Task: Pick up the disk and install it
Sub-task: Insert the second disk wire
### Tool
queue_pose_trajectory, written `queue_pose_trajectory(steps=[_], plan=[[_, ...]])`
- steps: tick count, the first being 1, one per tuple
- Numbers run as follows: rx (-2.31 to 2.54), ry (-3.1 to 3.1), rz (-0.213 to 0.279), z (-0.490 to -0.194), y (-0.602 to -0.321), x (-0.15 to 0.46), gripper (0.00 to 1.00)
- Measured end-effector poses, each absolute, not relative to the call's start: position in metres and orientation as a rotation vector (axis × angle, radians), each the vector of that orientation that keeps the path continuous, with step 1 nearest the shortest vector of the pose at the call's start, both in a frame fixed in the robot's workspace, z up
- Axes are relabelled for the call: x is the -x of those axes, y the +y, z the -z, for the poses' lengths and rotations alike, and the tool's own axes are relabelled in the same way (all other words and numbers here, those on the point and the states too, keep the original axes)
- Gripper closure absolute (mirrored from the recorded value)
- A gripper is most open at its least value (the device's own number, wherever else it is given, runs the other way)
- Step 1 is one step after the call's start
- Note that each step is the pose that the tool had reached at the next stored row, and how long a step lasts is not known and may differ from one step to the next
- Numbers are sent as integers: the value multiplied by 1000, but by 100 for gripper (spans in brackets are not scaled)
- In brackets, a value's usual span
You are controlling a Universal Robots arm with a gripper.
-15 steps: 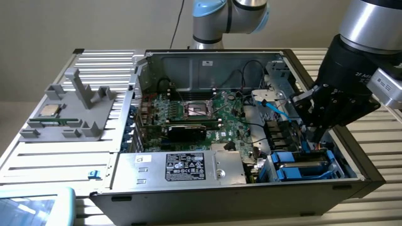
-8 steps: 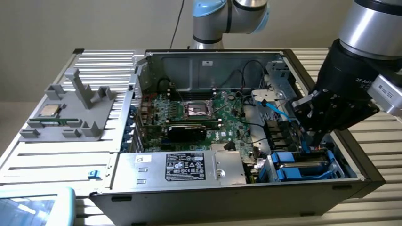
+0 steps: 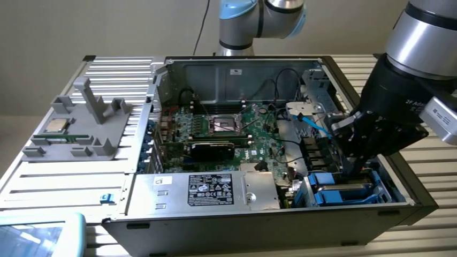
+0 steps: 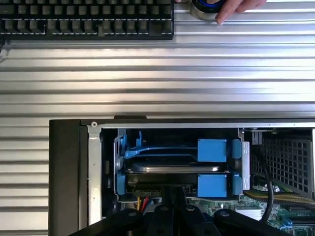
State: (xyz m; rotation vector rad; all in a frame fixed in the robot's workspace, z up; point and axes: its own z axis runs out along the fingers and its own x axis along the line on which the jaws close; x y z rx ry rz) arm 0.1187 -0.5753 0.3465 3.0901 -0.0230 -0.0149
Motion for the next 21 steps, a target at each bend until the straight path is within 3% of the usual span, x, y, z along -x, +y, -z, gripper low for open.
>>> queue_pose_trajectory(steps=[13, 21], plan=[[-3089, 51, 35, -338, -578, -119, 89], [-3090, 52, 37, -359, -578, -129, 89]])
